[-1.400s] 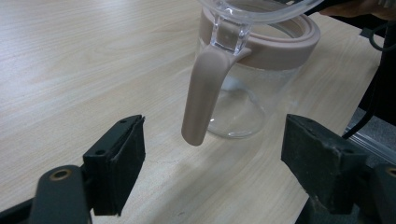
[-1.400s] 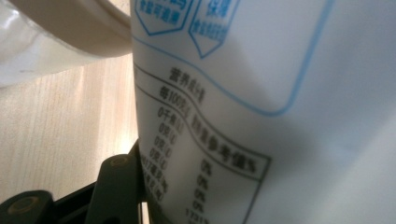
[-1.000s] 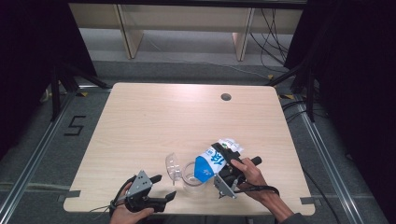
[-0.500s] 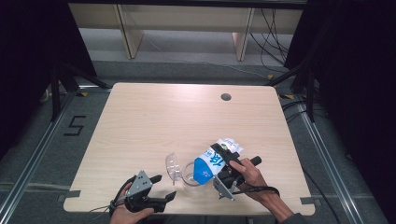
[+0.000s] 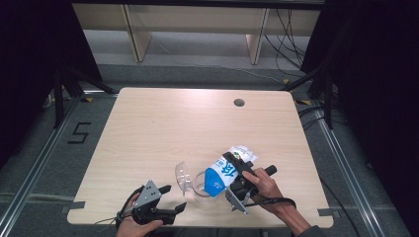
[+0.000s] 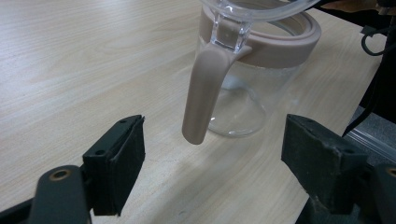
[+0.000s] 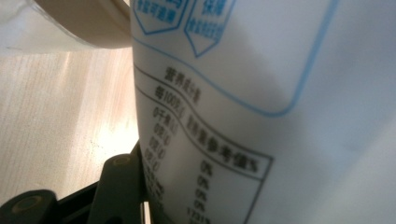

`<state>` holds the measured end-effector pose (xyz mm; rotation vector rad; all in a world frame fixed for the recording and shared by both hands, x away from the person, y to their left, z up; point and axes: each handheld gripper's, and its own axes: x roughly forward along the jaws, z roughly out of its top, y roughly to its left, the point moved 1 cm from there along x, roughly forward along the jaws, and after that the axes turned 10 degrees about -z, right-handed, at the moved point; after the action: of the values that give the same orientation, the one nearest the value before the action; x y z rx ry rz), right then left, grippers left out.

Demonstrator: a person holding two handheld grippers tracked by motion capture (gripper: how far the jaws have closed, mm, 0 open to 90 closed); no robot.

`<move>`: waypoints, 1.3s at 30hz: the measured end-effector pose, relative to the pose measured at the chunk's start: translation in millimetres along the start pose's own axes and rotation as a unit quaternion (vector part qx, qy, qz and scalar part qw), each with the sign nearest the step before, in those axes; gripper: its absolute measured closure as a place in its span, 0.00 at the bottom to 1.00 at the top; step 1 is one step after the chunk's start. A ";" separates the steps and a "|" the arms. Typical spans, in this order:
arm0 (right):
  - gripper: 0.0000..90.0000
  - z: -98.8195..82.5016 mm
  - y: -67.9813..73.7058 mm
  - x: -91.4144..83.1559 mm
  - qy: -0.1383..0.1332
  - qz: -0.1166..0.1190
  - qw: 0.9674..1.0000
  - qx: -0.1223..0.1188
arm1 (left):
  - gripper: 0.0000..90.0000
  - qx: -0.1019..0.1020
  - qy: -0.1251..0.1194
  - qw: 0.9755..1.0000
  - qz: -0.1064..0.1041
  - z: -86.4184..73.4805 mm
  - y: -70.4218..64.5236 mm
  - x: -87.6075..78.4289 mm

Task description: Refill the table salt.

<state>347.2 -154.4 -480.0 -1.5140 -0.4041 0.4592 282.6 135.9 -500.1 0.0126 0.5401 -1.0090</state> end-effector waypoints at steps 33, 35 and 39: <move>0.54 1.3 2.1 -0.4 -0.003 -0.009 0.999 -0.044 | 0.23 0.004 -0.001 1.000 0.001 0.3 1.3 -0.8; 0.54 1.3 1.9 -0.5 -0.002 -0.013 0.999 -0.045 | 0.23 0.004 0.000 1.000 0.001 0.3 1.4 -0.8; 0.55 1.3 1.3 -0.9 0.000 -0.016 0.999 -0.049 | 0.23 0.002 -0.001 1.000 0.003 0.4 0.3 -0.4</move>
<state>345.7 -153.8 -481.2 -1.6006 -0.4564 0.4187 282.8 136.2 -499.6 0.0158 0.5355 -1.0030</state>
